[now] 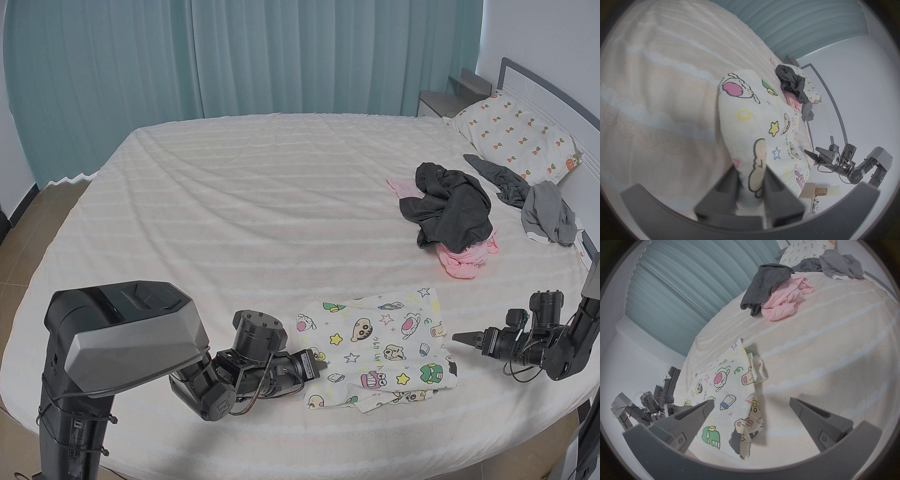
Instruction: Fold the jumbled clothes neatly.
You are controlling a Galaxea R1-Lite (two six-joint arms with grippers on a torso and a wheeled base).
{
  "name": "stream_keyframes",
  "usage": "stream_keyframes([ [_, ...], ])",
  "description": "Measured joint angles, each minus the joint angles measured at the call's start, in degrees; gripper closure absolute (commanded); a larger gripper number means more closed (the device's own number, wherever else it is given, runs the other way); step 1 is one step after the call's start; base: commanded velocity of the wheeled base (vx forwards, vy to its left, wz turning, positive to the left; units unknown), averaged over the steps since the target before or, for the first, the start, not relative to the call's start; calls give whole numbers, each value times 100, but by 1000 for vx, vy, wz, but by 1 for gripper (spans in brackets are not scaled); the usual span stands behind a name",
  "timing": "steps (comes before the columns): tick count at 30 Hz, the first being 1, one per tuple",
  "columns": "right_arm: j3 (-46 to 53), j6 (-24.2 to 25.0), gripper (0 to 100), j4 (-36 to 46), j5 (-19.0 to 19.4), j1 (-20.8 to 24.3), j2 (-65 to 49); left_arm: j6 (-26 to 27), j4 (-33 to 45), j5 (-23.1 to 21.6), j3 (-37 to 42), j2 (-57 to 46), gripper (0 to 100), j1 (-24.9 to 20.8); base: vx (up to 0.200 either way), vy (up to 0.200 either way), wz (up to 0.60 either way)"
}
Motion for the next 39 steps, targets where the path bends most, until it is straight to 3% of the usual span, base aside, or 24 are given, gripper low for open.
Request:
stream_keyframes([
  [9, 44, 26, 0, -10, 13, -204, -127, 0, 17, 17, 457, -352, 100, 55, 0, 0, 0],
  [19, 317, 50, 0, -44, 96, -358, -566, 127, 2, 61, 1170, -992, 100, 656, 0, 0, 0],
  [24, 496, 55, 0, -249, 101, -380, -739, 424, -33, 61, 1677, -1259, 100, 1217, 0, 0, 0],
  [39, 873, 28, 0, -697, 88, -369, -855, 1117, -1048, -223, 2807, -1515, 100, 3966, 0, 0, 0],
])
